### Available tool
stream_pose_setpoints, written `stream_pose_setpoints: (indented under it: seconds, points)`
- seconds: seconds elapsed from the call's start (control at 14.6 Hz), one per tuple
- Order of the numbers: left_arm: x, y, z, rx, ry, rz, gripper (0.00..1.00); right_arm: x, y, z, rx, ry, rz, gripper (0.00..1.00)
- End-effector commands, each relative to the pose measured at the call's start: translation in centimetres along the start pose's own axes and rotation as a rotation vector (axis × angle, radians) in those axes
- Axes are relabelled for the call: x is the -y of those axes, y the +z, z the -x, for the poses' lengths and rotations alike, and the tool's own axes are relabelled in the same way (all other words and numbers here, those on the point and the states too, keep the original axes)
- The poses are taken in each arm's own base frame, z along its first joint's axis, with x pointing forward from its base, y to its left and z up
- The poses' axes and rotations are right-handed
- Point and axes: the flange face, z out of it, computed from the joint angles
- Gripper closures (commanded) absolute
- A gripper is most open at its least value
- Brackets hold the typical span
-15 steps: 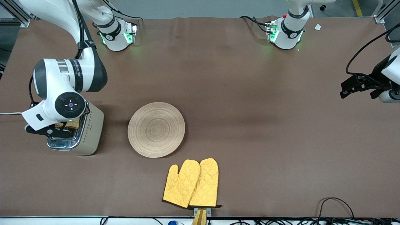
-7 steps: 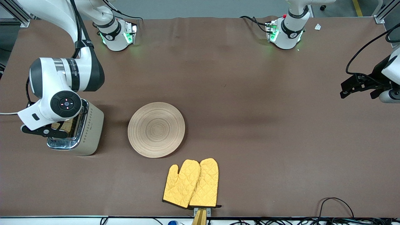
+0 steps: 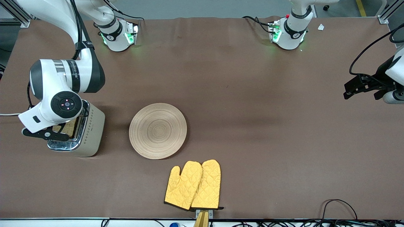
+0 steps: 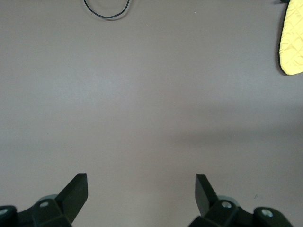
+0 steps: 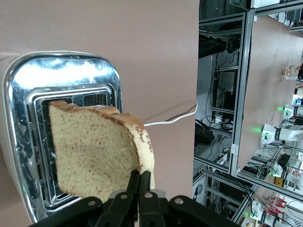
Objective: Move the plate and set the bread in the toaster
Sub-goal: 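Lower the bread slice into the toaster slot with the right gripper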
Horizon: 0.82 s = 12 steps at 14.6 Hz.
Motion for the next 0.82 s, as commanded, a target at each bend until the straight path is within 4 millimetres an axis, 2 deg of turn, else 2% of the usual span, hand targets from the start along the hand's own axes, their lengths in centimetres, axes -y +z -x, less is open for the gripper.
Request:
stream_pose_setpoints:
  seconds: [0.0,0.75]
  points:
    - [0.2,-0.4,0.4,-0.005,0.006,-0.02,0.0,-0.7,0.3,0.4,-0.018,-0.009,0.009,1.0]
    - [0.0,-0.3,0.3,-0.005,0.008,-0.018,0.0,0.4,2.0,-0.8,-0.03,-0.016,-0.002,1.0]
